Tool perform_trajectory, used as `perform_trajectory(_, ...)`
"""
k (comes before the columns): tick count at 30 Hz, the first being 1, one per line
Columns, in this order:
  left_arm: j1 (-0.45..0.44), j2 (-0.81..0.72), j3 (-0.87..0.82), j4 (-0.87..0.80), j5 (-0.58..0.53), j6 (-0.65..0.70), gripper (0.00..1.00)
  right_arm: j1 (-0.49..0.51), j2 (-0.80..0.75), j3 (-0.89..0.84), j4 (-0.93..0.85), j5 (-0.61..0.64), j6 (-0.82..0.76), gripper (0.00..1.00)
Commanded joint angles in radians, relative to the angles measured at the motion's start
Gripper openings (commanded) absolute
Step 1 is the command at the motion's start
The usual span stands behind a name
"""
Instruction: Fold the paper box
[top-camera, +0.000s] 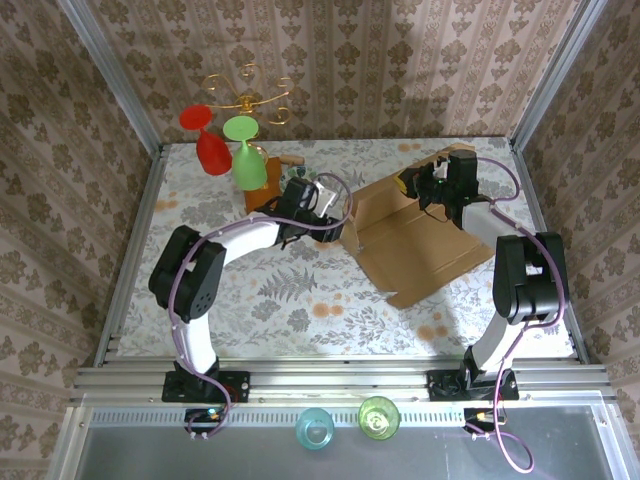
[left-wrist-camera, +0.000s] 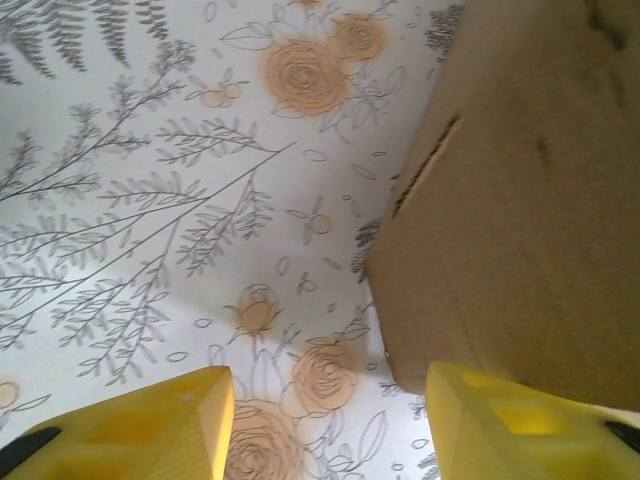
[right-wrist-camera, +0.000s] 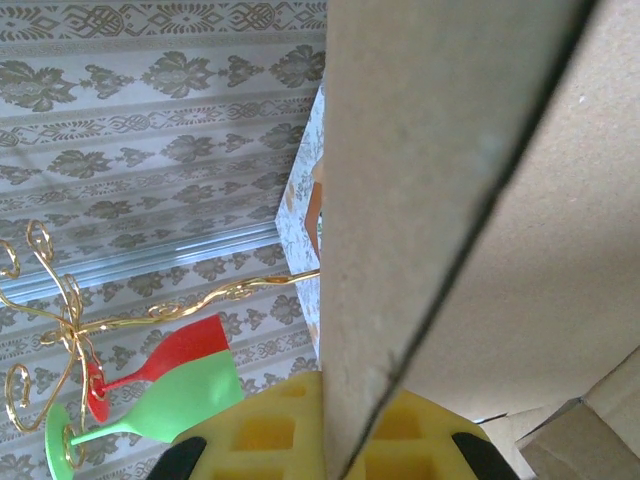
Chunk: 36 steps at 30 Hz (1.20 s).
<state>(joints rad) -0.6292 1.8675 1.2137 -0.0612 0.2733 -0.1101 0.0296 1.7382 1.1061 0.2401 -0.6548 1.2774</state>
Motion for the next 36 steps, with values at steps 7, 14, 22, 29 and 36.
perform_trajectory(7, -0.017, -0.048, -0.078, 0.109, 0.076, 0.01, 0.57, 0.013, 0.037, 0.034, -0.014, -0.063, -0.015, 0.0)
perform_trajectory(14, -0.035, -0.071, -0.095, 0.143, 0.137, 0.024, 0.57, 0.013, 0.053, 0.05, -0.019, -0.062, -0.01, 0.0)
perform_trajectory(22, -0.044, -0.119, -0.145, 0.175, 0.152, -0.002, 0.55, 0.013, 0.063, 0.081, -0.015, -0.063, -0.006, 0.0)
perform_trajectory(29, -0.044, -0.111, -0.148, 0.185, 0.148, -0.019, 0.56, 0.015, 0.068, 0.096, 0.002, -0.063, 0.013, 0.0)
perform_trajectory(36, -0.04, -0.042, -0.084, 0.172, 0.156, -0.014, 0.56, 0.018, 0.06, 0.066, 0.022, -0.071, 0.014, 0.0)
